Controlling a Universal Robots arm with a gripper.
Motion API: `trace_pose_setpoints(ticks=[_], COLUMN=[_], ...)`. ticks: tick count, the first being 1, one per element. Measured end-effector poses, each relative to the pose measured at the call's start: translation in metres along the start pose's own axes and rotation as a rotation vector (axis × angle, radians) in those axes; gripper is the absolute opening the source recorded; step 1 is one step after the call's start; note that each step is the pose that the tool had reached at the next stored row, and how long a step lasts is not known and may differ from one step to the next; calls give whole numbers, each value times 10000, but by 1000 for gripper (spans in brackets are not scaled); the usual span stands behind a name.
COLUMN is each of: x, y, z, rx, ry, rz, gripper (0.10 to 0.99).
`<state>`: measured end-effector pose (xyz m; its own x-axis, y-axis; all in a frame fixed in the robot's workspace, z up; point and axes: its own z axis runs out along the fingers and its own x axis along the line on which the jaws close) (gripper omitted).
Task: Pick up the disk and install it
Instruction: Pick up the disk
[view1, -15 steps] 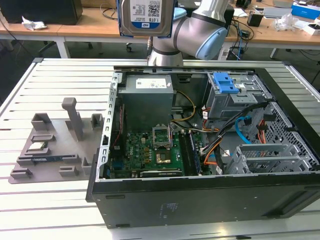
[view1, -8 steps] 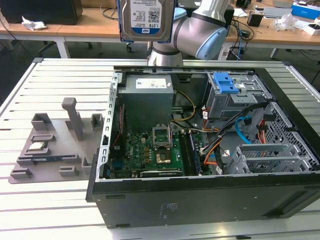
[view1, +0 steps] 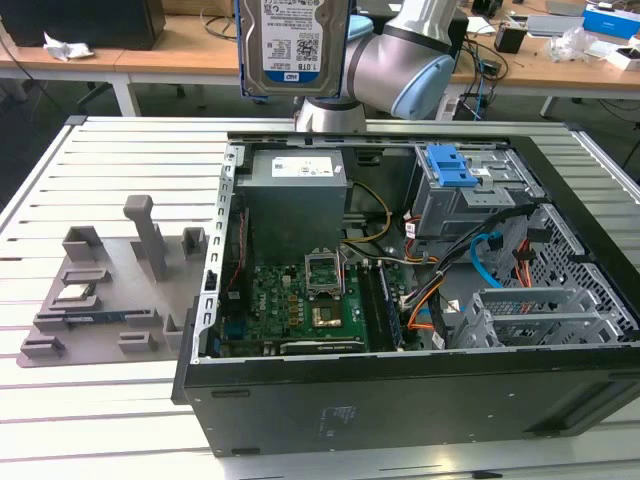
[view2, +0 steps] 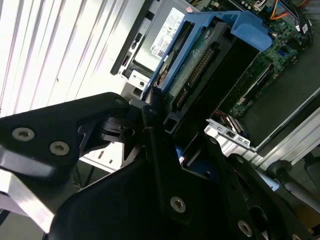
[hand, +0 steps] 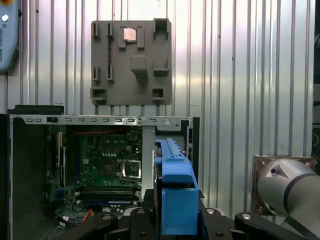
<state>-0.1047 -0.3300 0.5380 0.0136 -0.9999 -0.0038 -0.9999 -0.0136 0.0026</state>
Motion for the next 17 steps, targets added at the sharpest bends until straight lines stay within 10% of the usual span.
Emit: trace_pose_setpoints(ticks=[9,17], x=[31,212], y=[-1,2], z=[120,139], rx=[-3,-2], ry=[4,4], rz=[-2,-1], gripper=[365,365])
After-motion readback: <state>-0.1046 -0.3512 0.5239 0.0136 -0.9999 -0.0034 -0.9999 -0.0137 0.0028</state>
